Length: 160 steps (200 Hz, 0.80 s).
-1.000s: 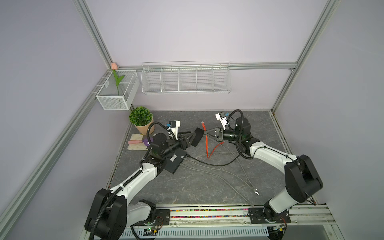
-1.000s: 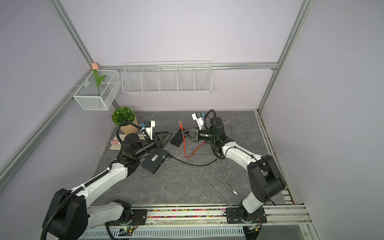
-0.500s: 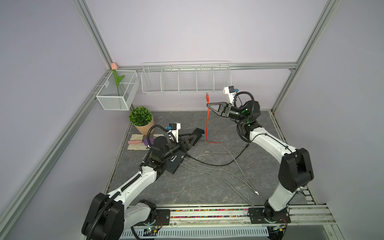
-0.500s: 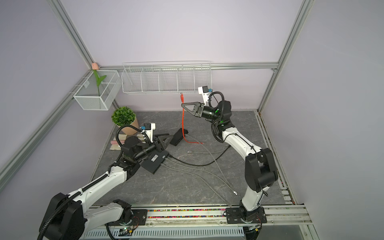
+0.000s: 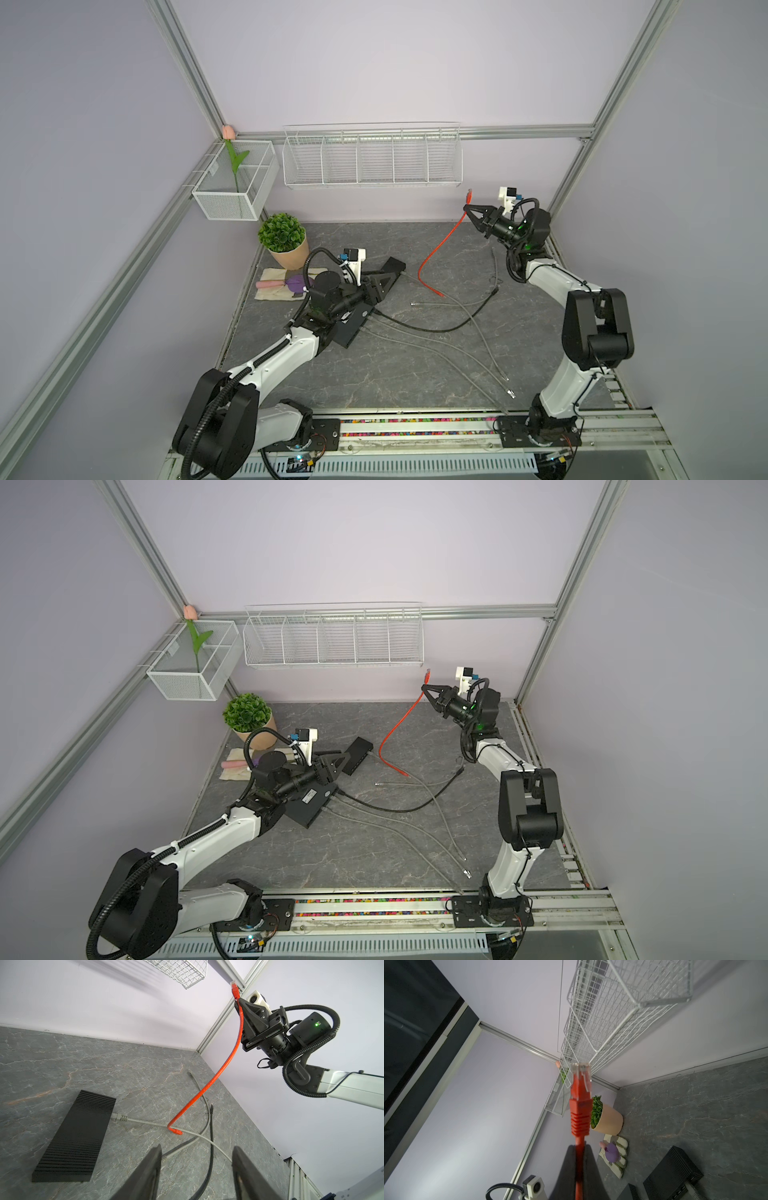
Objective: Insert the plug into the switch port
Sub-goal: 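Raise the red cable high toward the back wall with the right gripper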
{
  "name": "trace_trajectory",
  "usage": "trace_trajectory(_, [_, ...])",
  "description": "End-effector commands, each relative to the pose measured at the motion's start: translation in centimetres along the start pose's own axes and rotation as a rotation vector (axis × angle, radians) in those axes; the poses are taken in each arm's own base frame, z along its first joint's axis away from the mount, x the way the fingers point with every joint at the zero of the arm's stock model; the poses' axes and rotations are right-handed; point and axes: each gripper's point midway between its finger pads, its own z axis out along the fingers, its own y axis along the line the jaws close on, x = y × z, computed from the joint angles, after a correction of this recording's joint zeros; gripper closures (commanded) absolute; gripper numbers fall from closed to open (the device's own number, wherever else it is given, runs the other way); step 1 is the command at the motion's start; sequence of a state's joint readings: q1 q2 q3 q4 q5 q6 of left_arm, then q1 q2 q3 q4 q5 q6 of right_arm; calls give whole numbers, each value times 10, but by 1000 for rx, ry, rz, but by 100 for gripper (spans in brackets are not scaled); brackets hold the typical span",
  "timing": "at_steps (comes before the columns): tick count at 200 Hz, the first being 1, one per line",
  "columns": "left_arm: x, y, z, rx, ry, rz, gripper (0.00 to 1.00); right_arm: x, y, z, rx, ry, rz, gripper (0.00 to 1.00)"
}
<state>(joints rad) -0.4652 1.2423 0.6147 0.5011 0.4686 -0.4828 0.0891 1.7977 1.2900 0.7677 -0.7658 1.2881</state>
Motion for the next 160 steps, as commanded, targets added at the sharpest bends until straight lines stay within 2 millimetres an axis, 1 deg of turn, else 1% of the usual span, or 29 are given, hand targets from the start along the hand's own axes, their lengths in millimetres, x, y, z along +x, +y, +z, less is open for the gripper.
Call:
trace_trajectory(1, [-5,-3,1,5,-20,39,42,-18,57,10,-114,-24,-33,93])
trace_trajectory(3, [-5,-3,0,3,-21,41,42,-17,57,12,-131,-17,-14,93])
trace_trajectory(15, [-5,0,2,-10,-21,43,42,-13,78,18,-279,14,59,93])
trace_trajectory(23, [-5,1,3,-10,-22,44,42,-13,84,18,-338,18,92,93])
trace_trajectory(33, [-4,2,5,-4,-19,43,42,-16,86,16,-382,4,130,93])
trace_trajectory(40, [-4,2,7,-1,-17,40,42,-19,84,14,-388,-3,151,93])
trace_trajectory(51, [-2,2,9,6,-11,36,42,-20,84,14,-376,2,125,93])
trace_trajectory(60, [0,3,11,16,-7,37,42,-11,79,18,-319,32,83,92])
trace_trajectory(72, [2,3,12,25,-5,39,40,7,78,23,-252,77,15,93])
trace_trajectory(77, [2,2,12,29,-5,40,38,14,82,23,-241,88,-45,93])
trace_trajectory(89, [4,3,13,31,-2,45,36,29,86,21,-221,110,-101,93])
trace_trajectory(94, [4,3,13,32,1,45,35,33,83,19,-212,103,-101,93])
trace_trajectory(100, [5,3,13,35,4,48,35,35,74,17,-198,87,-83,93])
trace_trajectory(104, [6,2,13,38,4,51,35,35,70,15,-199,75,-64,93])
trace_trajectory(109, [5,2,12,38,2,53,34,36,60,13,-201,65,-20,93])
trace_trajectory(129, [5,2,11,39,-8,59,33,34,53,8,-357,49,154,93])
trace_trajectory(134, [5,2,11,37,-9,58,33,37,48,9,-350,68,185,93])
trace_trajectory(141, [5,2,11,42,-6,58,33,39,45,8,-335,67,161,93])
trace_trajectory(154, [6,0,11,48,-2,59,32,46,23,7,-235,48,149,92])
trace_trajectory(160, [6,-1,10,49,-1,61,32,48,17,7,-193,49,136,93])
